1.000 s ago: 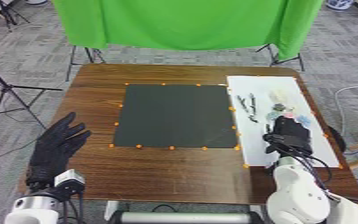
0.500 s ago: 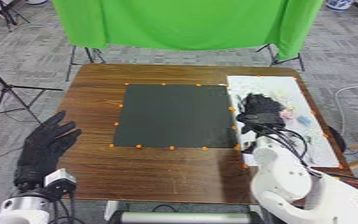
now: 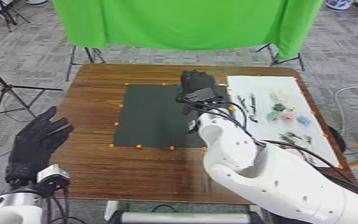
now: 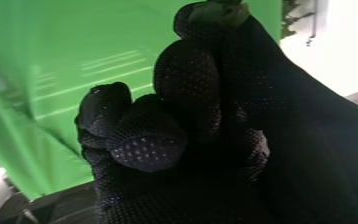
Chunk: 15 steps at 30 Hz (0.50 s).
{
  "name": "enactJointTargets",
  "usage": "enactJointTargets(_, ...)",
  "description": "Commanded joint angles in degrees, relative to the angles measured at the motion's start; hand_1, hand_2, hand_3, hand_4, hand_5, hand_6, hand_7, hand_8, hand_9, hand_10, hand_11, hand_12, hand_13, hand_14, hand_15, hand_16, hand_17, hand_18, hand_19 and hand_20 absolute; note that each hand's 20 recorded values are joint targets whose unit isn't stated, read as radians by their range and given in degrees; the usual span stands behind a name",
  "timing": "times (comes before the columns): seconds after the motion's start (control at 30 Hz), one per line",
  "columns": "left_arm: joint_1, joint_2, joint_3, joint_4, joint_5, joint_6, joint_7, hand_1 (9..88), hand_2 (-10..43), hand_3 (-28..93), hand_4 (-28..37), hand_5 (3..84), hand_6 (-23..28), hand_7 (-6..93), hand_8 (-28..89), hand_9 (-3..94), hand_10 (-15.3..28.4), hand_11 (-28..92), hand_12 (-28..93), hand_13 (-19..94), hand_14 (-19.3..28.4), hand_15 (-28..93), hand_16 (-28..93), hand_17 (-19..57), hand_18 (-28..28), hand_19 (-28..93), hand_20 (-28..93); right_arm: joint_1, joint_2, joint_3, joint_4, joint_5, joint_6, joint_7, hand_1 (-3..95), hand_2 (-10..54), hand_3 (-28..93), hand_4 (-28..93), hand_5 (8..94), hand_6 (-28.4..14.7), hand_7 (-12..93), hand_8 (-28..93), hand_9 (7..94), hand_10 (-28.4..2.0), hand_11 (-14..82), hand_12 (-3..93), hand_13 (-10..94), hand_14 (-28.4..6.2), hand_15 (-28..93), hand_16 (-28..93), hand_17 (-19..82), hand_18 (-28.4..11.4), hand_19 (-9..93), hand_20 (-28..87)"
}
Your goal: Arrange flowers
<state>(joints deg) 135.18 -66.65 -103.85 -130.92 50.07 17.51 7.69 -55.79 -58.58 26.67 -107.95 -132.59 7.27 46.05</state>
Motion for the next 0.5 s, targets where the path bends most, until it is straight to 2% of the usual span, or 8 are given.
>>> enactJointTargets(0.03, -5.8, 0.71, 1.56, 1.61, 0.45, -3.08, -0.57, 24.1, 5.3, 82, -22.4, 34.3, 8.4, 15.3, -11, 33.6, 19.9, 28, 9, 25, 26.3, 48, -10, -8.4, 22.4, 59, -5, 0.8, -6.2, -3.0, 5.0, 0.7, -1.7, -2.3, 42.8, -9.5, 90, -17, 91.9, -3.8, 25, 25, 87.4, -13.6, 54.1, 28.0, 83, -10.7, 82, 17, 38, -26.7, 93, 36)
enactJointTargets(0.17, -6.1, 0.52, 1.80, 1.93, 0.41, -3.85, -0.15, 24.1, 5.3, 82, -22.4, 34.3, 8.4, 15.2, -11, 33.7, 20.0, 28, 9, 25, 26.3, 48, -10, -8.5, 22.4, 59, -5, 3.6, -7.1, -7.5, 8.0, 1.6, -0.5, -4.4, 43.0, -9.5, 90, -17, 91.8, -3.8, 25, 25, 87.1, -13.6, 54.3, 28.1, 82, -10.7, 82, 17, 37, -26.5, 93, 36)
enactJointTargets(0.33, -6.2, -0.28, 1.04, 2.02, 0.91, -5.22, -0.48, 24.1, 5.3, 82, -22.4, 34.3, 8.4, 15.3, -11, 33.6, 19.9, 28, 9, 25, 26.3, 48, -10, -8.5, 22.5, 59, -4, 5.1, -8.9, -10.9, 10.4, 2.9, -0.7, -3.8, 43.1, -9.5, 90, -18, 91.6, -3.7, 25, 24, 86.9, -13.6, 54.5, 28.0, 82, -10.8, 83, 17, 37, -26.1, 93, 36)
enactJointTargets(0.4, -6.2, 0.16, 1.14, 2.29, 0.75, -4.76, 0.09, 24.3, 5.3, 81, -22.3, 34.5, 8.5, 14.9, -11, 33.7, 19.9, 28, 9, 25, 26.3, 48, -10, -8.1, 22.8, 60, -4, 5.2, -10.0, -11.2, 11.6, 3.5, -1.7, -4.1, 43.1, -9.5, 89, -18, 91.4, -3.7, 25, 24, 86.8, -13.6, 54.6, 28.0, 82, -10.8, 83, 17, 37, -26.1, 93, 36)
enactJointTargets(0.43, -6.5, 0.17, 1.30, 2.45, 0.58, -4.42, -0.23, 24.3, 5.3, 81, -22.3, 34.5, 8.5, 14.8, -11, 33.8, 19.9, 27, 9, 25, 26.3, 48, -9, -8.0, 23.0, 60, -4, 5.8, -10.5, -11.9, 12.0, 4.8, -1.9, -3.6, 43.0, -9.5, 89, -18, 91.4, -3.6, 25, 24, 86.7, -13.6, 54.7, 28.0, 82, -10.9, 83, 17, 36, -26.1, 93, 36)
enactJointTargets(0.5, -7.6, 0.37, 1.60, 2.78, 0.63, -4.93, -0.26, 24.2, 5.3, 81, -22.2, 34.6, 8.5, 14.8, -10, 33.8, 19.9, 27, 9, 25, 26.3, 48, -9, -7.4, 23.3, 61, -4, 7.4, -11.1, -13.3, 12.8, 7.3, -2.1, -2.1, 43.1, -9.5, 89, -18, 91.3, -3.6, 25, 24, 86.6, -13.6, 54.8, 27.9, 82, -10.9, 83, 17, 36, -26.0, 93, 36)
